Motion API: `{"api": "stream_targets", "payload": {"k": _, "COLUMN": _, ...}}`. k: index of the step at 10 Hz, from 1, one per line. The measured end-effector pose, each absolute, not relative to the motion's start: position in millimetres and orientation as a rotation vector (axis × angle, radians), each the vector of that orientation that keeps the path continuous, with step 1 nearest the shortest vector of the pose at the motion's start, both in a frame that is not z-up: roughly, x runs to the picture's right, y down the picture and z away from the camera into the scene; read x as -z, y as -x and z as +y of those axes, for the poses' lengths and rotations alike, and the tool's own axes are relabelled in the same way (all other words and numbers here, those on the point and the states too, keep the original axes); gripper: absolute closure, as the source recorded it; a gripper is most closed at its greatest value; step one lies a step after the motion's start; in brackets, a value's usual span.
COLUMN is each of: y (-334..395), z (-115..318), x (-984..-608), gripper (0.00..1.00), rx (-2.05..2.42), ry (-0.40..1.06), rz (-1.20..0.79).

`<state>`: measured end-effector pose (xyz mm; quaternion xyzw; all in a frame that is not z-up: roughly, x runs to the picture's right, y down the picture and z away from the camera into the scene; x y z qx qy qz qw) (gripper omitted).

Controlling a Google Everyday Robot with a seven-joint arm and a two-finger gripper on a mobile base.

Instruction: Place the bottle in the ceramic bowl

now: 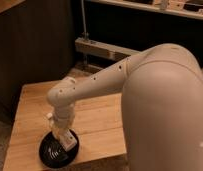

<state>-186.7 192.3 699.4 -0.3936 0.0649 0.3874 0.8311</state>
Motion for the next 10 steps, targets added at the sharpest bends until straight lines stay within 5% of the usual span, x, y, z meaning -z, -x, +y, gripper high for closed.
{"api": "stream_targets", "payload": {"k": 1, "y": 179.8, "z": 195.7, "x": -704.6, "gripper": 0.37, "rx": -0.832, "ry": 0.833, "rz": 0.157}}
{"api": "stream_targets", "payload": {"k": 3, "y": 173.5, "z": 200.5, "x": -710.3, "gripper": 0.21, "rx": -0.836, "ry": 0.835, "rz": 0.193}}
{"api": "stream_targets", "payload": {"k": 10, "y": 173.0, "z": 200.3, "x": -710.5, "gripper": 0.2, "rx": -0.836, "ry": 0.834, "rz": 0.195}}
